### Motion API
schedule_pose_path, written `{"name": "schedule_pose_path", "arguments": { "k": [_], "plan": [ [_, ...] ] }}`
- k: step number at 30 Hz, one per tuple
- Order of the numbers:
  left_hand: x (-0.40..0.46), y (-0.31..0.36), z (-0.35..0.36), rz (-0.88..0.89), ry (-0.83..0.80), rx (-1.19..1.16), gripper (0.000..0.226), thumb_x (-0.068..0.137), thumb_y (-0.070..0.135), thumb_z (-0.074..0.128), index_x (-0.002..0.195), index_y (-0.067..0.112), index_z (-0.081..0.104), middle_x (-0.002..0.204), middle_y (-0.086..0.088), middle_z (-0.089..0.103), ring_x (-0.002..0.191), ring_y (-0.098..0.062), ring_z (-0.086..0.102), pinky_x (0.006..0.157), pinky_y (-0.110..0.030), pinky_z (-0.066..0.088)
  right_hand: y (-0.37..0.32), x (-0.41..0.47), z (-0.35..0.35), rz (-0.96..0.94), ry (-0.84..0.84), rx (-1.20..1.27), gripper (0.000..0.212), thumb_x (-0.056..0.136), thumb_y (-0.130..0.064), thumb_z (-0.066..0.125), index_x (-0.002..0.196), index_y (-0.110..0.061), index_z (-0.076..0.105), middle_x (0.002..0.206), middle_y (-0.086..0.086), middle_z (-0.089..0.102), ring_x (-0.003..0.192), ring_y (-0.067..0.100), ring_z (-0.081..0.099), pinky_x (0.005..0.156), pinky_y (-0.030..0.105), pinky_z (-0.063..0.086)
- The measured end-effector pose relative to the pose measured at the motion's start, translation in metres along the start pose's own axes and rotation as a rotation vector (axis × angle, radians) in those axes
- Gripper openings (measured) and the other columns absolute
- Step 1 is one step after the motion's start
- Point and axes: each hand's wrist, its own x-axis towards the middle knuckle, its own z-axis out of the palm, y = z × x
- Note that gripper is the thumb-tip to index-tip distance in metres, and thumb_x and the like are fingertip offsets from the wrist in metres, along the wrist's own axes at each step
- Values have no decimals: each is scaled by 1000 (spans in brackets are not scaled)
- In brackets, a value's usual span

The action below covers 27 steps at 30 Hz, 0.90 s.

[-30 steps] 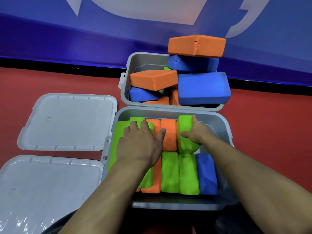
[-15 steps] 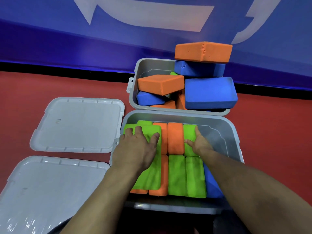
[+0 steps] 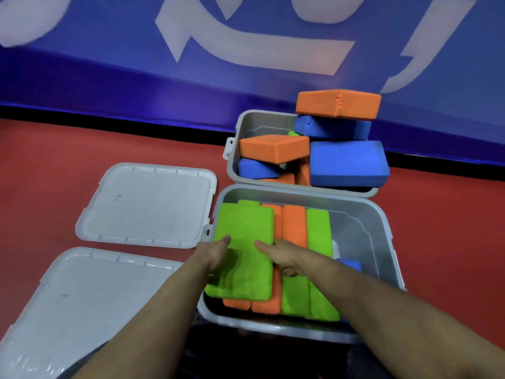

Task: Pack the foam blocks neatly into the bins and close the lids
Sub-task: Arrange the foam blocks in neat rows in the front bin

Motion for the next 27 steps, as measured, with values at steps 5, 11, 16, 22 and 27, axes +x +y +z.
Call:
{"name": "schedule_pose_path", "arguments": {
  "k": [5,11,16,22,27],
  "plan": [
    [-18,11,6,16,-140,-170,82,92,70,55,150,13,48,149,-12,53,132,-31,54,109,-41,40,-6,-33,-15,-8,-86,204,95,69,-87,61,150,-54,23,149,-4,51,129,37,52,104,62,41],
    [-30,56,42,373,-104,-183,129,46,96,69,155,34,37,153,-2,49,134,-28,54,113,-48,42,-16,-95,-82,-333,51,712,69,81,-65,66,143,-48,39,126,-8,69,108,26,72,87,61,56],
    [-85,97,79,586,-153,-96,132,49,102,50,160,35,25,165,-2,33,151,-25,33,123,-47,29,6,-123,-111,-423,324,898,99,60,-66,76,143,-26,40,127,-2,69,111,21,70,92,59,55],
    [-90,117,145,724,-266,-29,126,51,110,36,152,35,43,153,8,52,139,-17,51,117,-49,39,41,-145,-129,-611,515,860,66,74,-38,74,132,-27,45,118,-7,73,105,9,71,92,44,58],
    [-89,111,175,702,-306,243,117,63,106,18,159,40,27,154,0,52,138,-29,51,116,-48,39,65,-130,-150,-556,597,698,65,74,-39,88,128,-39,50,117,-10,72,106,10,70,97,46,56]
  ]
}}
